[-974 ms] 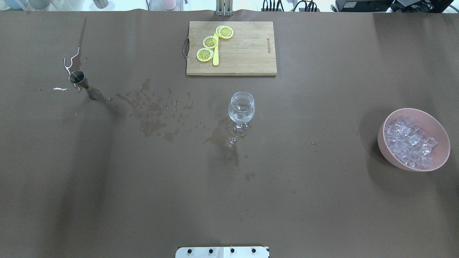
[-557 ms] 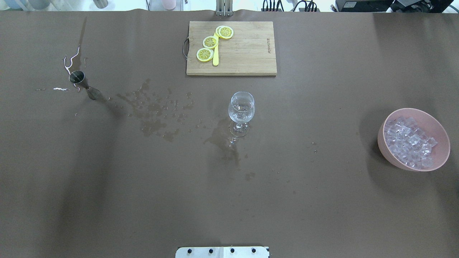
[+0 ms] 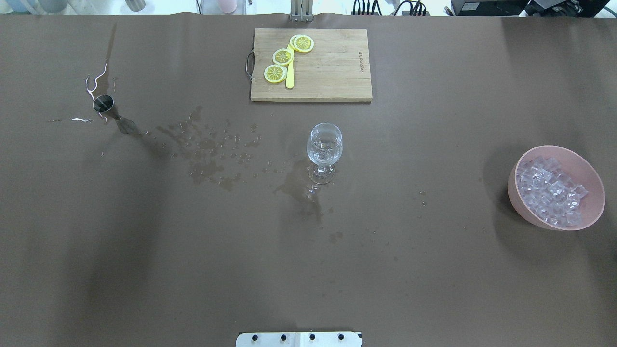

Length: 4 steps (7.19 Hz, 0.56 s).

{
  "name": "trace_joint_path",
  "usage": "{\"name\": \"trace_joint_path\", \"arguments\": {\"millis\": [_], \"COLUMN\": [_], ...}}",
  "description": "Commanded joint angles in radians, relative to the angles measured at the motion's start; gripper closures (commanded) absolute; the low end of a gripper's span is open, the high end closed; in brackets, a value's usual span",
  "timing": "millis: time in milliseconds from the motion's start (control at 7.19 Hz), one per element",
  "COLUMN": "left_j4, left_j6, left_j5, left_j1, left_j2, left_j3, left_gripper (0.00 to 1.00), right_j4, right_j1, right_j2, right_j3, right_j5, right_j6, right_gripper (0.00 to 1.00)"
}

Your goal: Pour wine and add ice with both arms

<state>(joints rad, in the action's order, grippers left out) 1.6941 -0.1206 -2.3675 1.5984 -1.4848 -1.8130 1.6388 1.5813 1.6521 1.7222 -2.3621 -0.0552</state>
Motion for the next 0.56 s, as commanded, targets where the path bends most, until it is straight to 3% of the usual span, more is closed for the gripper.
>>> {"name": "trace_joint_path", "arguments": {"millis": [0, 139, 417], "left_j4": [0.079, 0.138, 0.406], "left_j6": [-0.121, -0.23, -0.617], "left_j5": [-0.003, 0.017, 0.19], "left_j1": [-0.046, -0.078, -0.246], "left_j2": [-0.008, -0.005, 0.007], "left_j3": [-0.097, -0.11, -0.126], "left_gripper": [0.02, 0.02, 0.02], "right_j4": [0.0, 0.001, 0.001], "right_j1": [-0.001, 0.0, 0.0], "right_j2": [0.0, 0.0, 0.001], "right_j3": [-0.004, -0.007, -0.01], "right_j5": [0.0, 0.0, 0.0], "right_j6": [0.0, 0.0, 0.0], "right_gripper": [0.0, 0.0, 0.0]}}
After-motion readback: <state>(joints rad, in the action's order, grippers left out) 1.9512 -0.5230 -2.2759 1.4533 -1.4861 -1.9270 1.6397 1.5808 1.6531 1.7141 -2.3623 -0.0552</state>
